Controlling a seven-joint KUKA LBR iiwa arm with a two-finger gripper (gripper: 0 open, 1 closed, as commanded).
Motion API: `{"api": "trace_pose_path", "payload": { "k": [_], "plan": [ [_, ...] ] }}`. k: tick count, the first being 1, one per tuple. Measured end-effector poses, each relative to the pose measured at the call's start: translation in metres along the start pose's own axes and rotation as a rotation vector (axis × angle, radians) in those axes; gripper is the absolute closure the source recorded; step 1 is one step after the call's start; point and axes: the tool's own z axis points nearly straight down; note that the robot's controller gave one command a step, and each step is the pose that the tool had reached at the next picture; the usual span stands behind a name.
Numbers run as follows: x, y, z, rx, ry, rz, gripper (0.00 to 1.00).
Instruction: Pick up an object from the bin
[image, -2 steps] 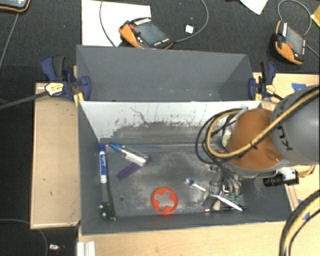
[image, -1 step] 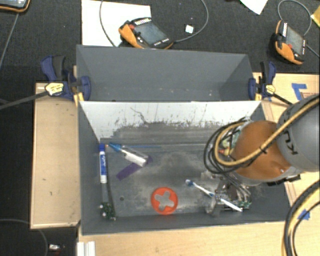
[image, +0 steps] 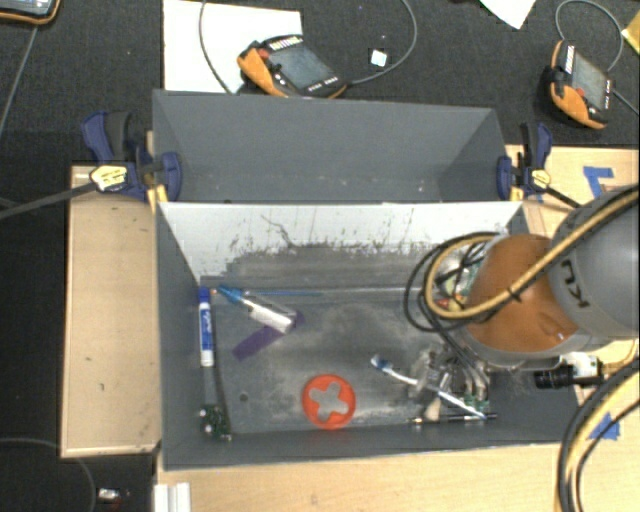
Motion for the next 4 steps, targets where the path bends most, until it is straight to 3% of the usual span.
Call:
{"api": "trace_pose_path", "payload": {
  "k": [1,2,4],
  "plan": [
    [0.0,0.0,0.0,0.0,0.0,0.0,1.0],
    [0.001,0.0,-0.021,0.0,0.002,-0.001,1.0],
    [0.001,0.0,-0.088,0.0,0.005,-0.005,1.0]
  ]
}}
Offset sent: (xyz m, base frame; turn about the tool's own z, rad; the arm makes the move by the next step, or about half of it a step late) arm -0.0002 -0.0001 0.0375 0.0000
